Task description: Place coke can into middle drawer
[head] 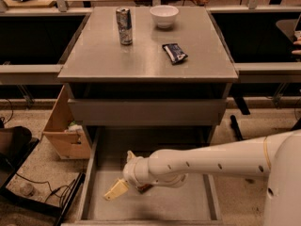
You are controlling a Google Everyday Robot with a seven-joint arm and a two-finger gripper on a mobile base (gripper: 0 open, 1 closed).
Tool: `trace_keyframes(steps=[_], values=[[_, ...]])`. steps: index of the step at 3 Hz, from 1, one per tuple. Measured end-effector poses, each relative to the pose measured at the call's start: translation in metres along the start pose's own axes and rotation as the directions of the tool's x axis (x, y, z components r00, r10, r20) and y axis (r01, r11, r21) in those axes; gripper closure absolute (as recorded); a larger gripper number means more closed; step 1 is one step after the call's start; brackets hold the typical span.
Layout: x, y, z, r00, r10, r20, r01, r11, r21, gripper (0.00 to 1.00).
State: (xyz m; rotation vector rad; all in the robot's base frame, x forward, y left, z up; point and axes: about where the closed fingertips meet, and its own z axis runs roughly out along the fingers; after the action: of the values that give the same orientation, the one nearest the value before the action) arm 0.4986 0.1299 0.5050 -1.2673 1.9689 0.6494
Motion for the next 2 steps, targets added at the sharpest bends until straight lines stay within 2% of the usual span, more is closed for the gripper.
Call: trace_keyframes(steps=[1, 2], values=[[0.024, 0.032, -0.029, 0.978, 0.093, -0.184, -0.106, 0.9925, -0.061, 0.0], [0.041, 0.059, -0.076, 0.924, 0.137, -0.356, -0.181, 0.9793, -0.091, 0.0]])
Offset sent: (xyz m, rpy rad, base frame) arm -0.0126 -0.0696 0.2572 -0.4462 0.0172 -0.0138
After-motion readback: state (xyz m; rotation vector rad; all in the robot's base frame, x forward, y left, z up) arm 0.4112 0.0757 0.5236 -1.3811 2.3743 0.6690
